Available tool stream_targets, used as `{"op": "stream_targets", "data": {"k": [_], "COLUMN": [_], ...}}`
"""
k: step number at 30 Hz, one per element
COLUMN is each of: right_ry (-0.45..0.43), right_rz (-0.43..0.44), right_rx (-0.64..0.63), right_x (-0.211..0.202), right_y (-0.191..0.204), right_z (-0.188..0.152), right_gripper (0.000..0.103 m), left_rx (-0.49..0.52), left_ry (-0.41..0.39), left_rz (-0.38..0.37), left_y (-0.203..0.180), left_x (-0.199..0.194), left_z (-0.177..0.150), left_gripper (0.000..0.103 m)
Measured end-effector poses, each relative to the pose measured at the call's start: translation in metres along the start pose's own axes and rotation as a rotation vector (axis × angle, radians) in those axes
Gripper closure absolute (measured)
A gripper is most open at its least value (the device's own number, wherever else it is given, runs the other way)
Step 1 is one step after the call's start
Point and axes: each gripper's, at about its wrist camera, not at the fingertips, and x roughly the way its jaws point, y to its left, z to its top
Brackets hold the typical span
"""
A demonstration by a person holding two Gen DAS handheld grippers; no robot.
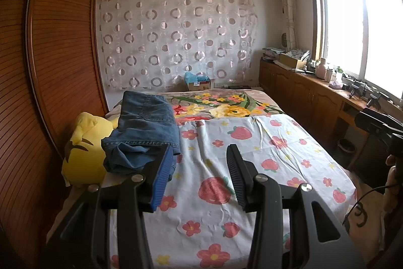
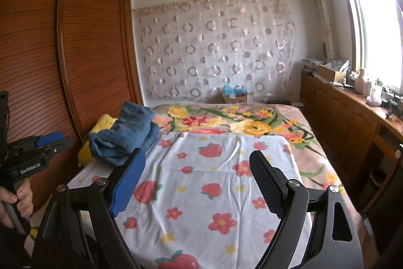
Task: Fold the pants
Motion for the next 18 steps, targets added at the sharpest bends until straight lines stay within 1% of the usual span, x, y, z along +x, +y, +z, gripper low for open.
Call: {"op": "stream_targets", "data": {"k": [18], "right_ry": [0.000], "right_rz": [-0.004], "right_rx": [0.000], "right_x": [0.0002], "right_y": [-0.0014], "right_z": [-0.0008], "right_gripper": [0.017], "left_rx": [0.001], "left_ry": [-0.001], "left_rz": [0.001], "left_y": [-0.0008], "left_x": [-0.0007], "left_z": [0.0004], "left_gripper": [0.058]}}
